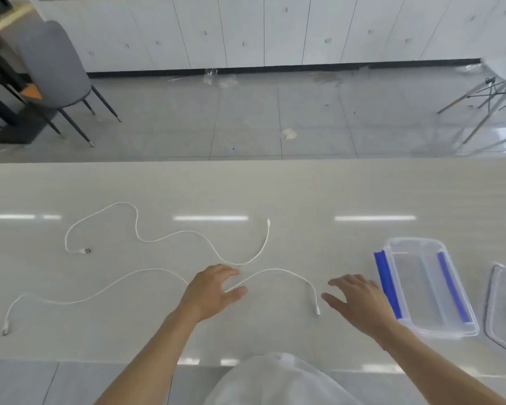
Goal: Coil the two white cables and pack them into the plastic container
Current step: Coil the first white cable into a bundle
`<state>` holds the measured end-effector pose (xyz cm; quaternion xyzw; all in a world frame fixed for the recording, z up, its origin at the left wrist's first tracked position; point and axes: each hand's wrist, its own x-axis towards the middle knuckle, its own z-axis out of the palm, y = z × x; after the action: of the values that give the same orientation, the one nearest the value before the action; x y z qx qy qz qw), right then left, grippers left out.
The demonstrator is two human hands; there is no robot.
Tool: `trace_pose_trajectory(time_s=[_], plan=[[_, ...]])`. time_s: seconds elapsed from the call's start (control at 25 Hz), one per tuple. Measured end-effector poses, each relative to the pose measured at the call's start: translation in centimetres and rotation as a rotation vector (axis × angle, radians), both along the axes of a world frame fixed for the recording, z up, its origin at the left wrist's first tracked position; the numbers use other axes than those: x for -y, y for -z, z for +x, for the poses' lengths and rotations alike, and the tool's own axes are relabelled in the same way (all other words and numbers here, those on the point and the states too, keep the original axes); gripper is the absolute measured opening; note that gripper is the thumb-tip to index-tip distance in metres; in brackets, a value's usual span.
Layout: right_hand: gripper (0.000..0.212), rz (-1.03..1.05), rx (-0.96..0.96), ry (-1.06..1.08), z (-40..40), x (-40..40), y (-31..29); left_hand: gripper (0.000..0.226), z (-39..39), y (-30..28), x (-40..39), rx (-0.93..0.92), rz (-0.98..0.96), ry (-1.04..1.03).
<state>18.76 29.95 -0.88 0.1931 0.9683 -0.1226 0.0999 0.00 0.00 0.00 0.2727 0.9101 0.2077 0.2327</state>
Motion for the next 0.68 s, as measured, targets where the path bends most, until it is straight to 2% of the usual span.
trace_pose_trajectory(time_s=[0.16,0.36,0.68], plan=[[0.049,-0.03,0.147,-0.009,-0.3,1.0,1.5,0.05,-1.0,1.2,-1.2,0.033,-0.178,0.109],[0.04,-0.059,0.175,0.068,-1.0,1.9,2.9,0.026,-0.8,3.0,-2.9,0.033,-0.187,0.064],[0.017,-0.196,0.176,0.268,-2.0,3.2,3.9,0.004,-0.4,5.2,-3.9,-0.049,-0.193,0.012]])
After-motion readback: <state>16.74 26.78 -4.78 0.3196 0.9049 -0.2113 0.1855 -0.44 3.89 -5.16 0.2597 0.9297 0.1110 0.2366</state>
